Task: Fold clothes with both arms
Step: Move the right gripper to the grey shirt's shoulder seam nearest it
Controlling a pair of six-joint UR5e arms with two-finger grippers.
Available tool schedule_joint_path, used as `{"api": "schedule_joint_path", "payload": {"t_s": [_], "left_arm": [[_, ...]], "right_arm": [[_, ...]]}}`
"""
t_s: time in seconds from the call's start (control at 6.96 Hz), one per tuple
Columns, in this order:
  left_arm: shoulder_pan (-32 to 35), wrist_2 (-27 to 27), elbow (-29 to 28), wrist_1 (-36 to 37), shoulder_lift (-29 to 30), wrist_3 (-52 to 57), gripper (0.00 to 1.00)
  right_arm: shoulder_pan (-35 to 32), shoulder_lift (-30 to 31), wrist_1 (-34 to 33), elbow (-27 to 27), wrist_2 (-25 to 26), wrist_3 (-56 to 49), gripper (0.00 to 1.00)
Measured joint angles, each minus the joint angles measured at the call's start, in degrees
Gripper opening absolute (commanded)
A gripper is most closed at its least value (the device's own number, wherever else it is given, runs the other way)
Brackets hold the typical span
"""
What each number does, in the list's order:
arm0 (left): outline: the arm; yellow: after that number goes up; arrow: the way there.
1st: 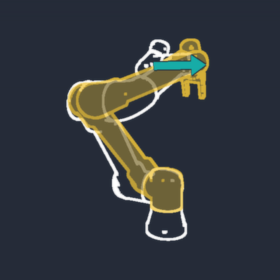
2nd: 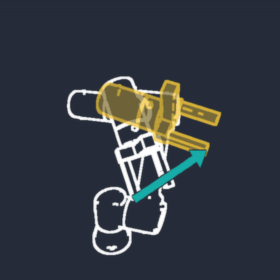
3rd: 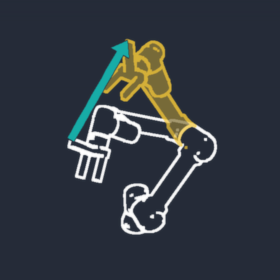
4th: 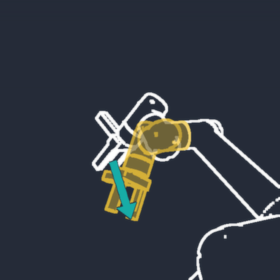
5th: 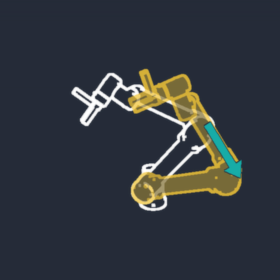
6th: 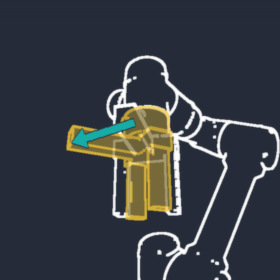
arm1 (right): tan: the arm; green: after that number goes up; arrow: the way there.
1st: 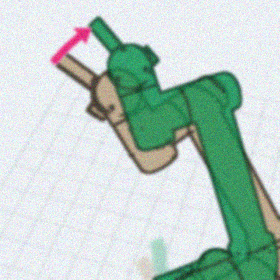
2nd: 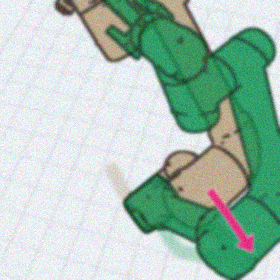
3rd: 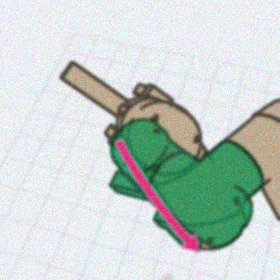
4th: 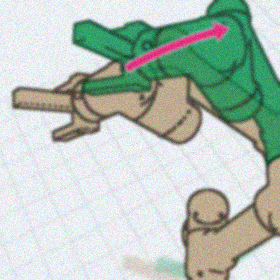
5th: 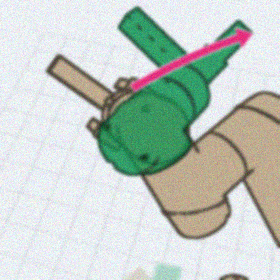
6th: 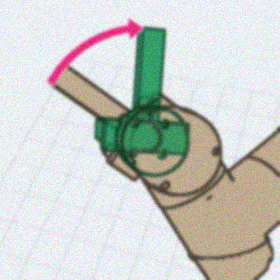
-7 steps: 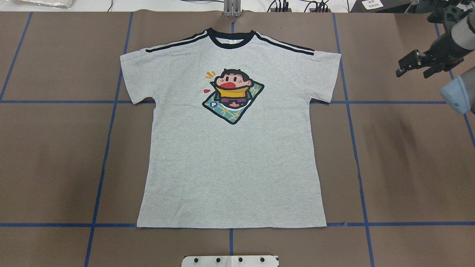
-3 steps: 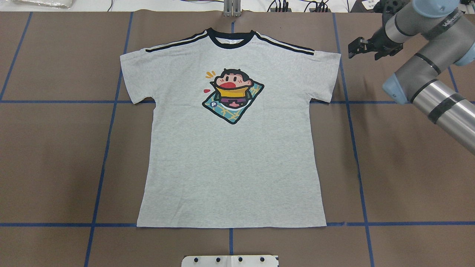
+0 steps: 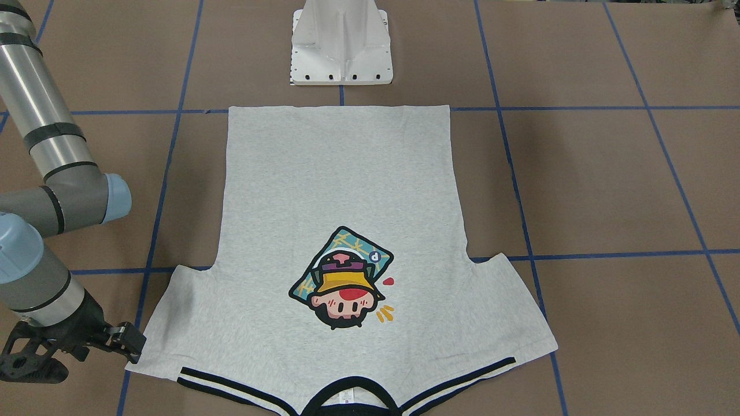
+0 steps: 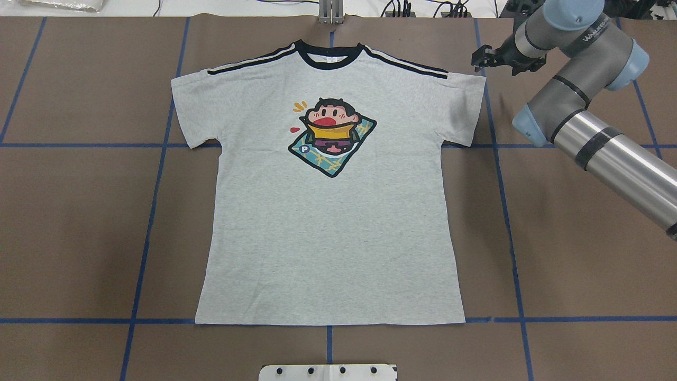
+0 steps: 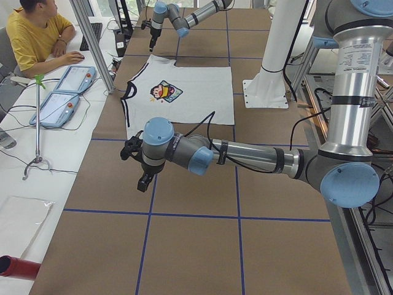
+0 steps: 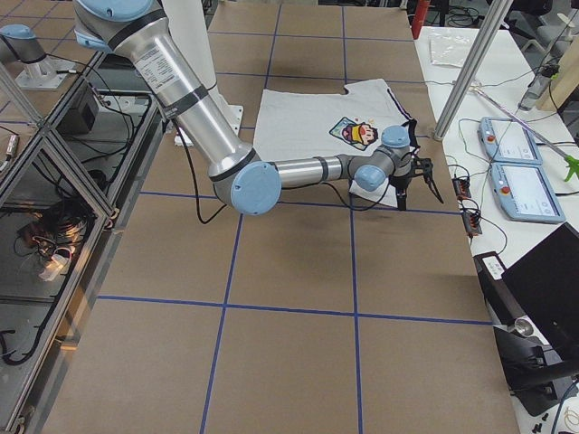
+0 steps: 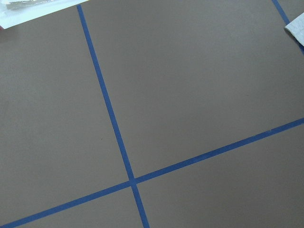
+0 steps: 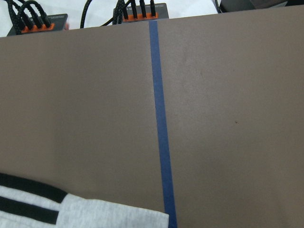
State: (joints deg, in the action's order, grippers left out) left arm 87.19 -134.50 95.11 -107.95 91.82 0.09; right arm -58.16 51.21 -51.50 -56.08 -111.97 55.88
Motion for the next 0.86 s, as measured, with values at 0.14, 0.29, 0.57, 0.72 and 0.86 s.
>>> {"api": "schedule_joint_path", "payload": {"t_s": [0.14, 0.29, 0.57, 0.72, 0.86], "left_arm": [[0.0, 0.0, -0.1, -0.1, 0.0, 0.0, 1.00], [0.0, 0.0, -0.2, -0.1, 0.1, 0.0, 1.00], [0.0, 0.1, -0.2, -0.1, 0.2, 0.0, 1.00], [0.0, 0.1, -0.2, -0.1, 0.2, 0.0, 1.00], [0.0, 0.1, -0.2, -0.1, 0.3, 0.0, 1.00]], "right_arm": [[0.3, -1.0, 1.9, 2.6, 0.2, 1.9, 0.94], [0.7, -1.5, 4.9, 5.4, 0.4, 3.7, 0.86], [1.4, -3.1, 8.7, 8.7, 1.9, 8.0, 0.70], [1.7, -3.7, 9.1, 9.8, 2.6, 8.8, 0.59], [2.0, -4.1, 9.2, 10.8, 3.0, 9.0, 0.23]]}}
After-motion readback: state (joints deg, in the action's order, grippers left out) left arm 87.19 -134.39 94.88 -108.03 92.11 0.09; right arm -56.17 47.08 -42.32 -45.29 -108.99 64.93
